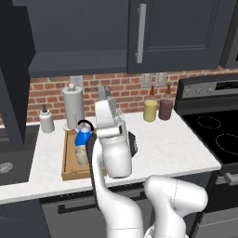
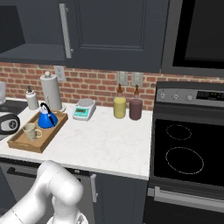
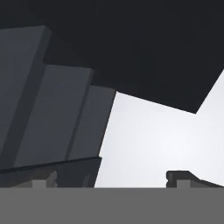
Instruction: Pick the kettle from the counter and place it on the tray. Then pick the mug from the cabinet and place it on the tray. Then close the cabinet doors.
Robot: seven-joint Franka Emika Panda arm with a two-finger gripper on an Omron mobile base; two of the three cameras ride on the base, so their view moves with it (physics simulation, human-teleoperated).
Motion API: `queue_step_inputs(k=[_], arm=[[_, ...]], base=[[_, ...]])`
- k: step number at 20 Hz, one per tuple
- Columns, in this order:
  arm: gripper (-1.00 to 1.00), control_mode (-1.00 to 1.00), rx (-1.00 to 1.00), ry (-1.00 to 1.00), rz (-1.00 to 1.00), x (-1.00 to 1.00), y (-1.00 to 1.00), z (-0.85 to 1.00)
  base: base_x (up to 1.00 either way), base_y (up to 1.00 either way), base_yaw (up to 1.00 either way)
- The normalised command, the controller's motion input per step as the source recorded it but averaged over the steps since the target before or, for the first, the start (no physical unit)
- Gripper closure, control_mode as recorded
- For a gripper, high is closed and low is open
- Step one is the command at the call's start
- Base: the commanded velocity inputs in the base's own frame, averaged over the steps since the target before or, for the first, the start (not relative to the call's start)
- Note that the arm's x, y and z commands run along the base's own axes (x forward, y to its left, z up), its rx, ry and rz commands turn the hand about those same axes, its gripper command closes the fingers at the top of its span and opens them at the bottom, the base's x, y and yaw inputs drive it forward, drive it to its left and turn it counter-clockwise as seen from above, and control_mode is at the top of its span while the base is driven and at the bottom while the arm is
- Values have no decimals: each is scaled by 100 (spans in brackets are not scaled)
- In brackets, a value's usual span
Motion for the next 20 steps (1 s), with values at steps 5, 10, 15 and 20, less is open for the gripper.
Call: queue_step_inputs(k=[5, 10, 15, 20], arm=[[-100, -100, -6, -18, 0, 0, 41, -46], [-100, -100, -4, -21, 0, 5, 28, -54], [-100, -100, 0, -28, 0, 7, 7, -55], [-100, -100, 0, -31, 0, -4, 13, -38]], base=[[0, 0, 0], [0, 0, 0], [0, 0, 0], [0, 0, 0]])
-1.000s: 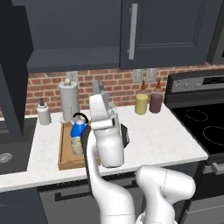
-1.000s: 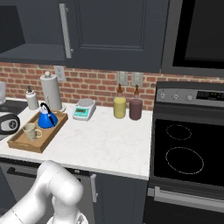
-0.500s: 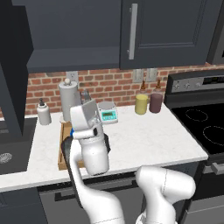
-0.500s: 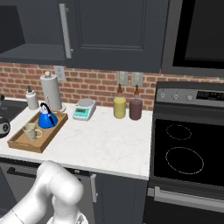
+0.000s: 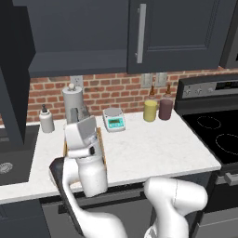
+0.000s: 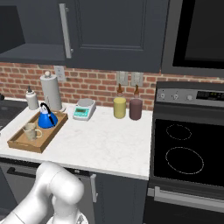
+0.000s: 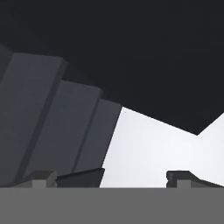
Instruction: Pick the kettle from the counter and place it on the tray. Then pick the mug from the cabinet and place it on the tray. Then close the cabinet doors.
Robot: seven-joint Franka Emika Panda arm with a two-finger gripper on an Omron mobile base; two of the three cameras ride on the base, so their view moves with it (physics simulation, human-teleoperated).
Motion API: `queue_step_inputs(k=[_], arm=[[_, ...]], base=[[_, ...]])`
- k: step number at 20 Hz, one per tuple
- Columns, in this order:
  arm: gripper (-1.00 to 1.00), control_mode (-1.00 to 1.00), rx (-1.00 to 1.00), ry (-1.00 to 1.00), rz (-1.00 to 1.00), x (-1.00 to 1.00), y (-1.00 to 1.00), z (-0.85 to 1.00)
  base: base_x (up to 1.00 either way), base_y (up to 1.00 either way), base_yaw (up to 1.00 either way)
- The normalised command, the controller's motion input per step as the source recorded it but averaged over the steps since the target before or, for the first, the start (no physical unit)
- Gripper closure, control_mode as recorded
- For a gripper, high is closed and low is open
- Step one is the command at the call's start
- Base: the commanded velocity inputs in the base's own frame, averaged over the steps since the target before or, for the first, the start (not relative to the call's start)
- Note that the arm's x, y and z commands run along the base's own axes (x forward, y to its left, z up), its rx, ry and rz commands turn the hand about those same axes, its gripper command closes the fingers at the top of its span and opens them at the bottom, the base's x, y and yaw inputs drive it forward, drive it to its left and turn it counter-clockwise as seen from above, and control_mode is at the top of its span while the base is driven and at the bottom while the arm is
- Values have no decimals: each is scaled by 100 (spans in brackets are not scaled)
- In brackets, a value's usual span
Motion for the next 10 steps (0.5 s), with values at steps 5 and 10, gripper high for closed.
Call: queue_step_inputs(k=[5, 10], arm=[[-100, -100, 0, -29, 0, -19, 16, -22], [-100, -100, 0, -19, 0, -13, 13, -28]], base=[[0, 0, 0], [0, 0, 0]])
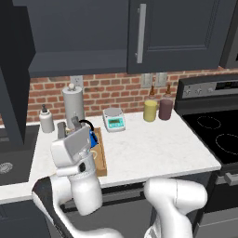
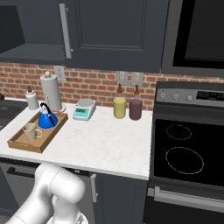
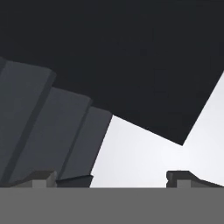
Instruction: Pick the kettle from the counter and place it on the tray. Then pick the mug from the cabinet and place it on the tray. Then close the cabinet doors.
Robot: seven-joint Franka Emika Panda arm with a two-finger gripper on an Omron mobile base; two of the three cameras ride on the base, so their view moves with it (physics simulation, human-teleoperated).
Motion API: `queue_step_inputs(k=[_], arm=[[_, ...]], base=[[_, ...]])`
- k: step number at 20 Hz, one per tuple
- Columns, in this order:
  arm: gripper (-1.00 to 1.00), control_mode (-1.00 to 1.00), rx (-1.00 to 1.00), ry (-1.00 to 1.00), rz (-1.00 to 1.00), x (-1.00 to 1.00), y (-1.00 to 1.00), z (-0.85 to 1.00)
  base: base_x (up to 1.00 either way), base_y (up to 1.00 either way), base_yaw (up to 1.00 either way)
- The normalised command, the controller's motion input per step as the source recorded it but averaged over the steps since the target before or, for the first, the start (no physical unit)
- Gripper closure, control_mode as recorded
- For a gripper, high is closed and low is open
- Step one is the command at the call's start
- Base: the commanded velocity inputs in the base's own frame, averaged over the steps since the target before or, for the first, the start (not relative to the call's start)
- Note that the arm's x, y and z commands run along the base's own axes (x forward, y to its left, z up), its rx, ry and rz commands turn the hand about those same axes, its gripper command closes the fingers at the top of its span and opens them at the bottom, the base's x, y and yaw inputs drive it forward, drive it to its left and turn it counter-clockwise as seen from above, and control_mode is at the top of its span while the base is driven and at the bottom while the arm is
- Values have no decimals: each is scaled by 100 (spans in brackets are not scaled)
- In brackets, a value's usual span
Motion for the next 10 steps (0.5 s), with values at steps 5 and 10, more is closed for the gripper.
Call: queue_step_inputs(k=[5, 10], arm=[[-100, -100, 0, -14, 0, 0, 15, -35], [-100, -100, 0, -10, 0, -3, 25, -26]], base=[[0, 0, 0], [0, 0, 0]])
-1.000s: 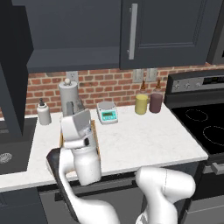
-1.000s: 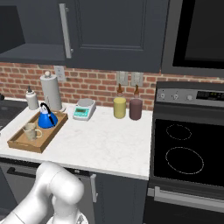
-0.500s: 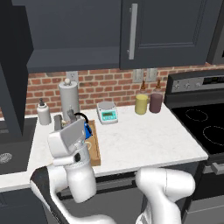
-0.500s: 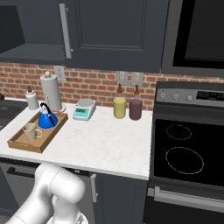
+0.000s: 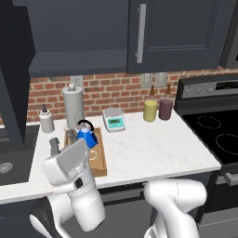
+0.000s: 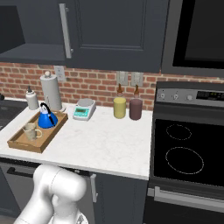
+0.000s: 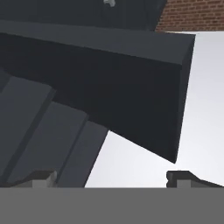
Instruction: Pick the kettle from the counter and place it on the tray. Then pick the mug from the cabinet and place it on the tray. Then close the cabinet doors.
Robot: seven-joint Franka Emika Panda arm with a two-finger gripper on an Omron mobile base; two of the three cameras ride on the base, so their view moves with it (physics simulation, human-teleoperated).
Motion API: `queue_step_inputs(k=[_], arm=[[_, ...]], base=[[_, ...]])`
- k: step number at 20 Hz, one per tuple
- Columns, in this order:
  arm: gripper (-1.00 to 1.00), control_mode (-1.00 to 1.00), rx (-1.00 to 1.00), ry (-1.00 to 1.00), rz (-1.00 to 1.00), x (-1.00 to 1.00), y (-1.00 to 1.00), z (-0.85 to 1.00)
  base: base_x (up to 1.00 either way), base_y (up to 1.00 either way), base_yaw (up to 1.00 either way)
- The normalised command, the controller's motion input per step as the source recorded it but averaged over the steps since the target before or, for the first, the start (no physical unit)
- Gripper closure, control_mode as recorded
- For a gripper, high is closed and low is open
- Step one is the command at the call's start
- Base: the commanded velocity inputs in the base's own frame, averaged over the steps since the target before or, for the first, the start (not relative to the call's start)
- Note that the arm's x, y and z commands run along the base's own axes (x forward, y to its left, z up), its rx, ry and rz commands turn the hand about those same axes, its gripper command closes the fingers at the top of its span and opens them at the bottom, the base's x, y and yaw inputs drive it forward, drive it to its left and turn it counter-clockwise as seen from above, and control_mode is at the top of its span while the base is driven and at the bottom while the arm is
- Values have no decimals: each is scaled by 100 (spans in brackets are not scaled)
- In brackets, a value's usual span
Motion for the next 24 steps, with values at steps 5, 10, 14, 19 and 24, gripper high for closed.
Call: queue_step_inputs(k=[5, 10, 14, 19, 24], arm=[[-100, -100, 0, -1, 0, -12, 46, -15], [-100, -100, 0, 0, 0, -6, 58, -13], [-100, -100, 0, 1, 0, -4, 59, -18], [-100, -100, 0, 1, 0, 0, 54, -25], [-100, -100, 0, 0, 0, 0, 44, -16]], base=[[0, 0, 0], [0, 0, 0], [0, 0, 0], [0, 0, 0], [0, 0, 0]])
